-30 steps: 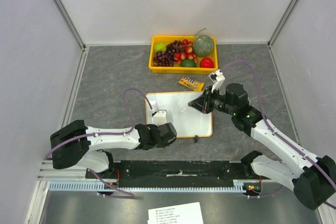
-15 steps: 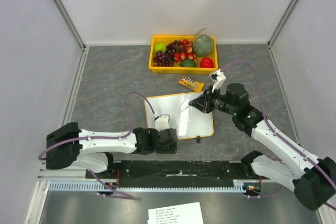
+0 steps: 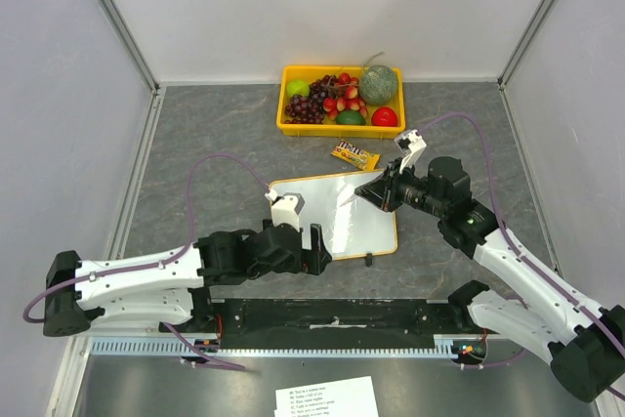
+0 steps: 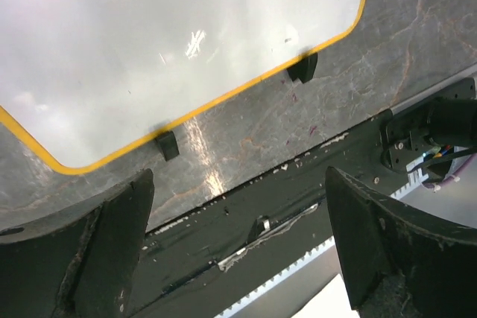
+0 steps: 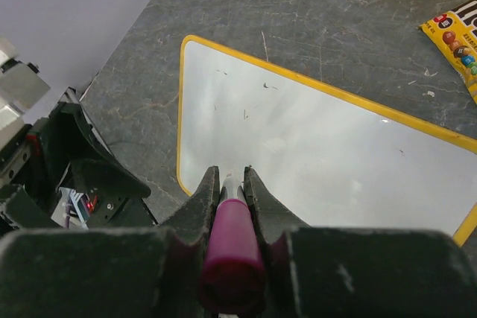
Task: Write a sentence on the whiteboard
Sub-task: Move the whiteboard to the center of the board, then write a sentence on the whiteboard.
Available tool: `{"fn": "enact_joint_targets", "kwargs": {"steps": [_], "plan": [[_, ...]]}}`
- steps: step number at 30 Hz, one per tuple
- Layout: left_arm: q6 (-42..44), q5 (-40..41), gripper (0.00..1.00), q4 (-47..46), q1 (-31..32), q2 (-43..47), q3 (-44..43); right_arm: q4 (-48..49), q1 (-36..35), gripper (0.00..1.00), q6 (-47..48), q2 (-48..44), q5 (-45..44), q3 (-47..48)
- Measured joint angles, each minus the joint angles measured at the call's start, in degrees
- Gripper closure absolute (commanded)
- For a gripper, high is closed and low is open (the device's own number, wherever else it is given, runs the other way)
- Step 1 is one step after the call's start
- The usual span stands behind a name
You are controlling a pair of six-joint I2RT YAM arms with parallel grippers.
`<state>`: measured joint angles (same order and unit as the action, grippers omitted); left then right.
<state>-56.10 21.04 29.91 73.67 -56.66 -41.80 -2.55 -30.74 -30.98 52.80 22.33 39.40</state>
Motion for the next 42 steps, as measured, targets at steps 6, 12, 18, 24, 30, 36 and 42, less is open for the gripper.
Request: {"fn": "enact_joint_targets", "kwargs": {"steps": [6,12,18,24,30,36,42], "plan": [[6.51,-1.77,0.0,1.07,-6.25,1.14,-1.68,-1.07,0.0,1.0,0.83,-1.14,-0.46,0.0],[11.74,-7.15,0.0,0.2,-13.97,1.7,-1.68,-1.75,0.0,1.0,1.53,-1.49,-1.11,-0.02],[14.27,-15.47,0.0,-3.78,-20.2,4.33,-0.15,-2.36,0.0,1.0,2.19,-2.29,-1.86,-0.57],[15.02,-23.71,0.0,-8.07,-27.15,9.88,2.67,-2.6,0.0,1.0,2.71,-2.32,-1.9,-0.59],[15.41,-28.02,0.0,-9.57,-29.4,11.69,3.54,-2.67,0.0,1.0,3.21,-2.1,-2.16,-0.61],[15.8,-30.34,0.0,-9.51,-31.1,11.67,4.0,-2.62,0.0,1.0,3.56,-2.1,-2.8,-0.61],[16.5,-31.76,0.0,-9.53,-32.74,11.67,4.04,-2.32,0.0,1.0,3.65,-2.1,-2.95,-0.79]]}}
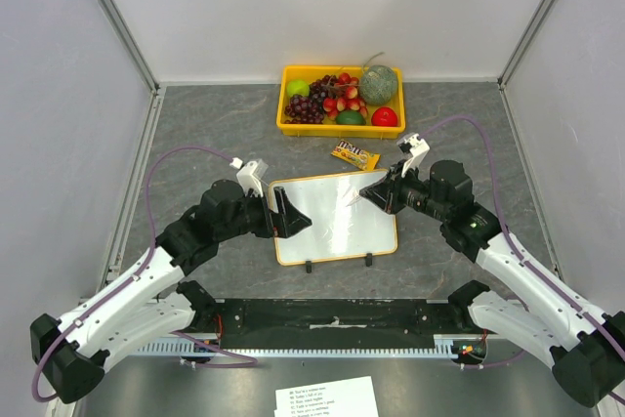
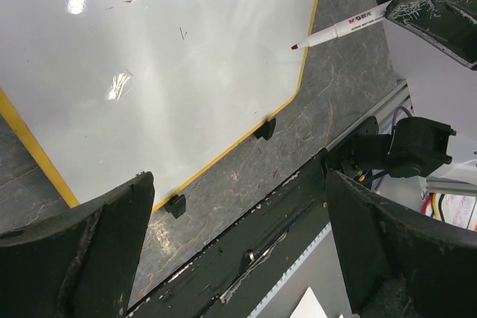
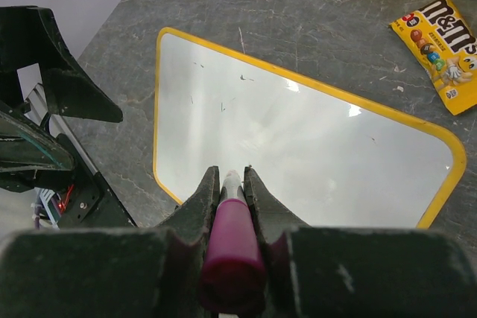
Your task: Write a sentence on the whiteboard
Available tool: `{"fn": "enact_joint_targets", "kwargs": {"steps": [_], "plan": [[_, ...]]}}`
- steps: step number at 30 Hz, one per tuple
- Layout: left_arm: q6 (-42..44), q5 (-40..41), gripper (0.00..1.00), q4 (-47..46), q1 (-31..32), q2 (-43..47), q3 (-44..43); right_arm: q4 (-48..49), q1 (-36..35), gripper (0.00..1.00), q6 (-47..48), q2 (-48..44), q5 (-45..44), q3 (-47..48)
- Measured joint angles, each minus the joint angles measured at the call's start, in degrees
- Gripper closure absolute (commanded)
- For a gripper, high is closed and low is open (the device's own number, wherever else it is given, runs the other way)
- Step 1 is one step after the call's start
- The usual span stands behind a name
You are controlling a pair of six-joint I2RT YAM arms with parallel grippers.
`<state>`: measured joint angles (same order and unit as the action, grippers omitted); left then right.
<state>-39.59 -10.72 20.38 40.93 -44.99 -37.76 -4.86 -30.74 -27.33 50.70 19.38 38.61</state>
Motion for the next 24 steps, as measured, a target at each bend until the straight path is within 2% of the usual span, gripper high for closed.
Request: {"fn": "enact_joint_targets", "kwargs": {"steps": [24], "plan": [[0.72,-2.49,0.0,-1.27,-1.14,-1.16,0.98,1.03,0.0,1.0,0.48,0.04,-0.24,-0.72]]}}
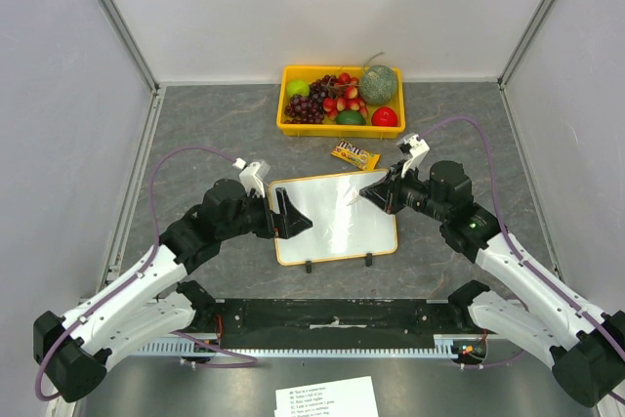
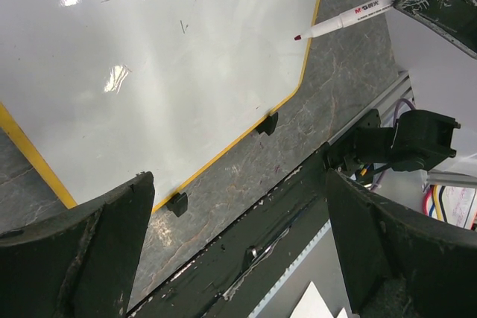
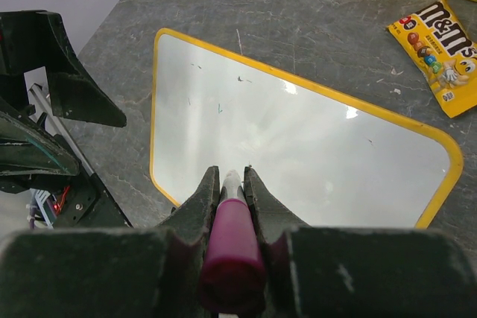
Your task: Write a sentence on the whiteboard
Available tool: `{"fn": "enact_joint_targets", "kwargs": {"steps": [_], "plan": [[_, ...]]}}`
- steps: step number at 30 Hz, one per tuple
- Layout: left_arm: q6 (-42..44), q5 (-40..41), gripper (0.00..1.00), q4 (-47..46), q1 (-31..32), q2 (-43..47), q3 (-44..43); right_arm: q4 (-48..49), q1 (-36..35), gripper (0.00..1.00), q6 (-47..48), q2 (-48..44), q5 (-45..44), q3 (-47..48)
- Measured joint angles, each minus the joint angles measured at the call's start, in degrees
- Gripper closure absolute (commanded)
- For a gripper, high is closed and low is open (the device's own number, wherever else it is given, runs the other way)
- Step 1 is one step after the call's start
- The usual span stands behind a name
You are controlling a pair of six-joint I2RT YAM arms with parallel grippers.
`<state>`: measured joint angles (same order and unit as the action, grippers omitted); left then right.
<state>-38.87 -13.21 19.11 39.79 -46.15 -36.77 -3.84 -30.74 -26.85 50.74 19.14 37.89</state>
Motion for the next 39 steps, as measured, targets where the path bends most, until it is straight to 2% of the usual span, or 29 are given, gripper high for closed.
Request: {"fn": "enact_joint_targets", "kwargs": {"steps": [17,39], "plan": [[1.97,0.26,0.0,0.11,-0.35,-1.2,-0.02,0.37,0.0,1.0,0.52,0.2,-0.02,-0.04],[4.68,4.04,0.01,4.83,-0.55,0.42,-0.02,0.42,0.0,1.0,0.72,-0.81,0.07,-0.39]]}}
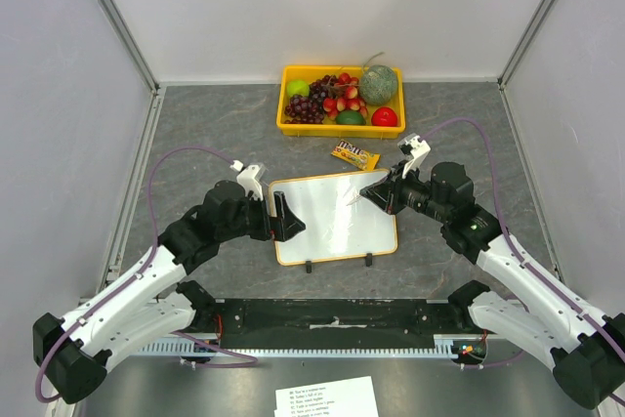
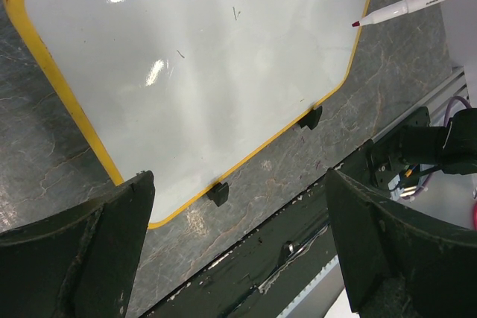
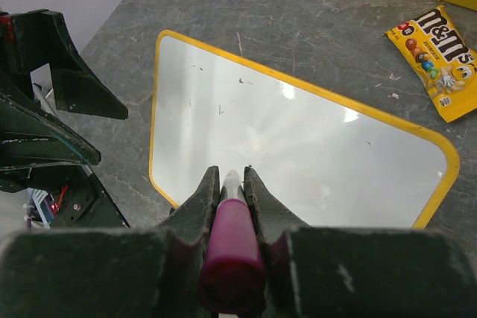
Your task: Write a sentence on the whiteboard
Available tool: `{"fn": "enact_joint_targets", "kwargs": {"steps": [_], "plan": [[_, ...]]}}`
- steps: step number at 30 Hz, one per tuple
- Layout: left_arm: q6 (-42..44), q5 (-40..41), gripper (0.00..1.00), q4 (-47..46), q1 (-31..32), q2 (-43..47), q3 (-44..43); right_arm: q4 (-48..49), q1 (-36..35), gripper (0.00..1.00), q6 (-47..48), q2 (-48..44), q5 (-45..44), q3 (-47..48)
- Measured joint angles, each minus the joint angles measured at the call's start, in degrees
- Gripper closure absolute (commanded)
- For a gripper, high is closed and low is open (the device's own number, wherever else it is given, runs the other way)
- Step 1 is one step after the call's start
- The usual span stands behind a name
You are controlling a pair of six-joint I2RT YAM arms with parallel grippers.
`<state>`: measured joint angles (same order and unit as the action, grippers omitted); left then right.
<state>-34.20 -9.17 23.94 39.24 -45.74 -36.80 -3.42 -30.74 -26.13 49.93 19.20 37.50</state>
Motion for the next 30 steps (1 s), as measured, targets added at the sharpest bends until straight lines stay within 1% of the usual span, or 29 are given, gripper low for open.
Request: {"fn": "enact_joint_targets", "kwargs": {"steps": [24,30], "plan": [[0.02,0.44,0.0,0.61,-0.13,3.13,0.66,1.29,0.04,1.0,-0.2,-1.66,0.0,-0.42],[0.02,0.83,0.01,2.14,-2.62,3.28,0.66,1.29,0.11,1.0,-0.2,-1.68,0.0,-0.44]]}}
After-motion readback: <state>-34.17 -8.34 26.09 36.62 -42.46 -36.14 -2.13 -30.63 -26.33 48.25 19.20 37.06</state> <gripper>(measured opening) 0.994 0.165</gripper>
